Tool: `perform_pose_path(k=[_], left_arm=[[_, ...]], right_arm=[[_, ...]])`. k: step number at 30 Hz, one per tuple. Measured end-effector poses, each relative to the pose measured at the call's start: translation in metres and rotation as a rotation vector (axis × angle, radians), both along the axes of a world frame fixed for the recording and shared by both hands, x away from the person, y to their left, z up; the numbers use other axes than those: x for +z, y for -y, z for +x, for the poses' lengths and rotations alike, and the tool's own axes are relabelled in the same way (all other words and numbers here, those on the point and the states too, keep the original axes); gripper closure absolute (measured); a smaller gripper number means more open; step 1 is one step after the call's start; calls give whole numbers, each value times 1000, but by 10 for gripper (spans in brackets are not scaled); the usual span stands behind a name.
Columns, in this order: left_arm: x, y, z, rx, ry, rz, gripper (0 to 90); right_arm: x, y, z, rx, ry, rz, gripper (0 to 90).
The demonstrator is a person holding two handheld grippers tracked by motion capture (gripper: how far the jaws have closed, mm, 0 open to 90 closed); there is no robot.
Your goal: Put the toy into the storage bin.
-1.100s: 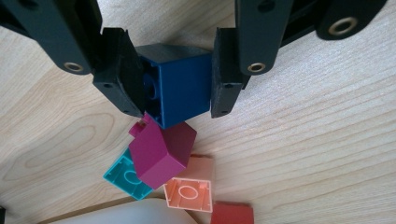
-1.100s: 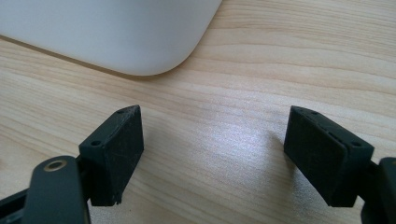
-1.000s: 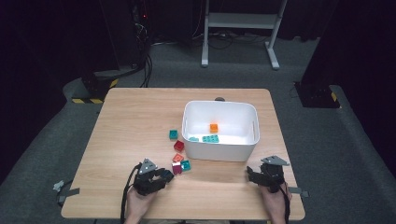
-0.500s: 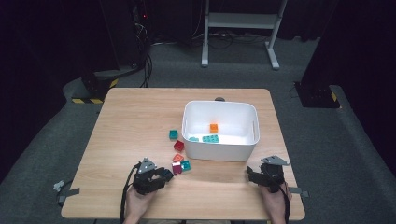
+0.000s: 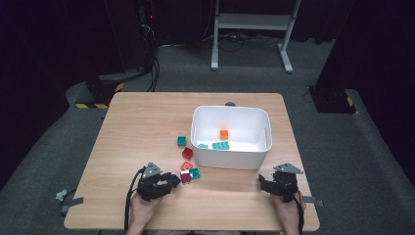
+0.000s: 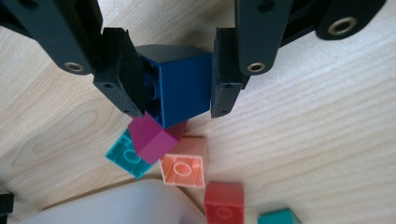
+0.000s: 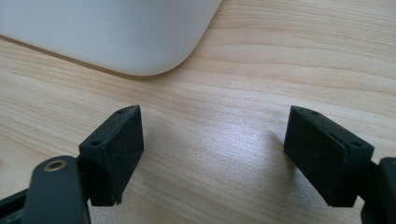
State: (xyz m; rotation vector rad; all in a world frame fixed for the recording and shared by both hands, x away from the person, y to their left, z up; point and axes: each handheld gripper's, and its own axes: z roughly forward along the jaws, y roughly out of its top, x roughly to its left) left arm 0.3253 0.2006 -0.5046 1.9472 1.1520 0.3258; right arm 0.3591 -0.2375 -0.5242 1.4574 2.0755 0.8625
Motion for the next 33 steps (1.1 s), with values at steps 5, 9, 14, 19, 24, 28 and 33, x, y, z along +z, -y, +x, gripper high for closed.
perform_pose_path(k=[5, 9, 14, 19, 24, 28, 33], left_arm=[[7, -4, 6, 1, 1, -12, 571], [18, -7, 9, -5, 20, -29, 571], [27, -9, 14, -8, 24, -35, 571], [38, -10, 18, -17, 43, -45, 571], [45, -11, 23, -19, 47, -49, 571], [55, -11, 27, -29, 59, -51, 571], [71, -10, 35, -44, 72, -65, 571]], right_arm=[[0, 0, 0, 0, 0, 0, 201], [0, 0, 0, 0, 0, 0, 201], [0, 0, 0, 0, -1, -1, 201], [0, 0, 0, 1, -1, -1, 201], [0, 0, 0, 0, -1, -1, 201], [0, 0, 0, 1, -1, -1, 201], [0, 0, 0, 1, -1, -1, 201]])
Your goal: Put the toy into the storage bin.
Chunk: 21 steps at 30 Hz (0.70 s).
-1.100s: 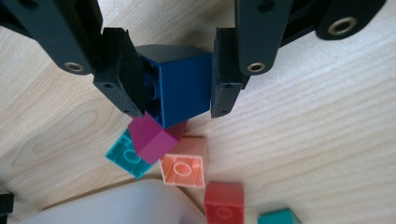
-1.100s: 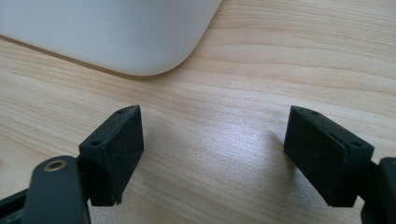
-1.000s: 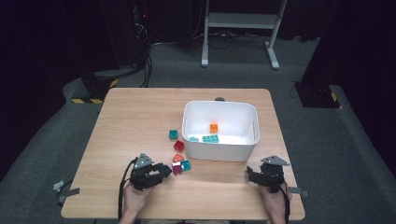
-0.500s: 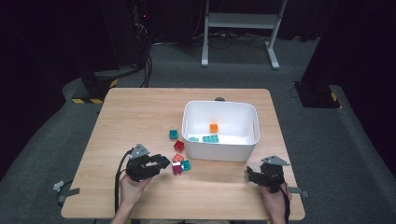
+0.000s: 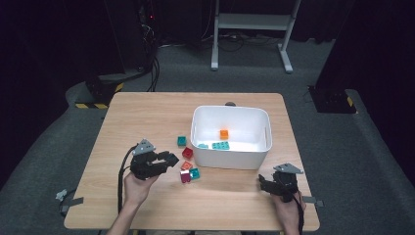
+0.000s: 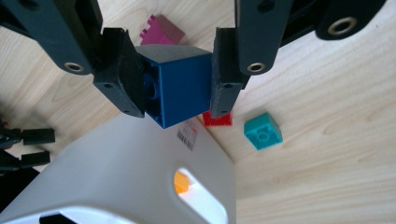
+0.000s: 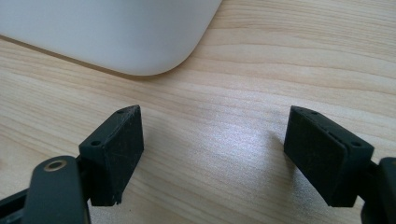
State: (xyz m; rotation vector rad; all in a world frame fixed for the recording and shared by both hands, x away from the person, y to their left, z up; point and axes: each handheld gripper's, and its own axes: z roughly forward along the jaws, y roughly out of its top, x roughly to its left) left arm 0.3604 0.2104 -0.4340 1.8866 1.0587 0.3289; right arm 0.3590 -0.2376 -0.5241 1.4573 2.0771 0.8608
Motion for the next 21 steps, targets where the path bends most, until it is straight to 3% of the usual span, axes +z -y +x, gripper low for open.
perform_pose_path(k=[21], left_arm=[[46, 13, 28, -52, 33, -29, 571]], right_arm=[[0, 0, 0, 0, 1, 1, 201]])
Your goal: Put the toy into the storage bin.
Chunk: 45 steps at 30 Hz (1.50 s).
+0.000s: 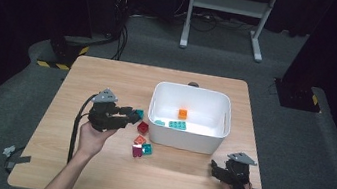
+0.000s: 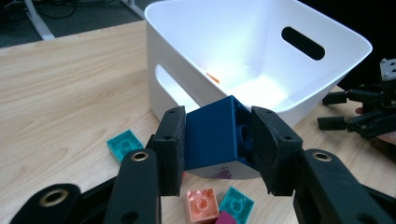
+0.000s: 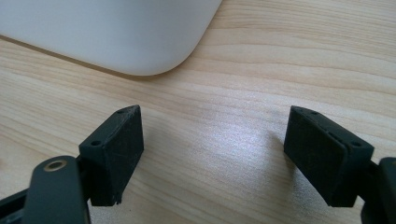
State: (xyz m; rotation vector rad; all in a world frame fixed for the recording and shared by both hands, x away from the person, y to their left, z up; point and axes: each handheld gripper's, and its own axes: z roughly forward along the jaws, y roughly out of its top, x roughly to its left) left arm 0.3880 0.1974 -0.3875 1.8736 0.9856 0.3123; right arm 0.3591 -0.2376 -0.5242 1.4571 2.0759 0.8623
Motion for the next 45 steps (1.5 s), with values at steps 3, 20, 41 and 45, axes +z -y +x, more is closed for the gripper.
perform_pose_path(k=[3, 20, 41, 45], left_arm=[[4, 1, 3, -6, 2, -6, 571], [26, 25, 21, -44, 20, 7, 570], [31, 66, 46, -93, 8, 37, 569], [29, 72, 50, -96, 0, 50, 569]], right_arm=[[0, 0, 0, 0, -1, 0, 201], [0, 0, 0, 0, -1, 0, 201], [0, 0, 0, 0, 0, 0, 201], [0, 0, 0, 0, 0, 0, 201]])
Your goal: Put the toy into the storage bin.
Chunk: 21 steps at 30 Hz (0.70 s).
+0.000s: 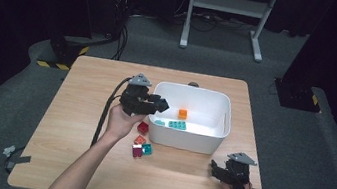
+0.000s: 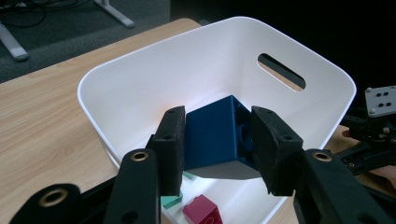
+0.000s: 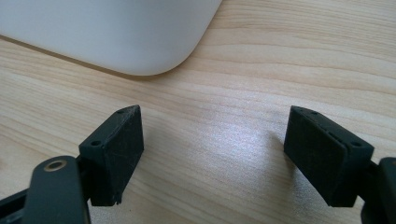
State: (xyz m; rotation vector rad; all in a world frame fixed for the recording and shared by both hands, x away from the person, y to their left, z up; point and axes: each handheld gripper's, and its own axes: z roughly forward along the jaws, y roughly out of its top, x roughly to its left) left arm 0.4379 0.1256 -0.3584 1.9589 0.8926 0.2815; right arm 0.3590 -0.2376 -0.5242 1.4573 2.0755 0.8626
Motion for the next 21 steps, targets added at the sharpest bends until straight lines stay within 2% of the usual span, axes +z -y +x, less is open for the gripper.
perform_pose_path(k=[6, 12, 18, 21], left_arm=[[-4, 7, 5, -4, 5, 3, 569], [-10, 19, 9, -15, 7, 35, 568], [-14, 26, 12, -21, 4, 51, 561], [-18, 32, 14, -8, -1, 60, 467]], right_arm=[[0, 0, 0, 1, 0, 0, 201], [0, 0, 0, 0, 0, 0, 201], [0, 0, 0, 1, 0, 0, 201], [0, 0, 0, 1, 0, 0, 201]])
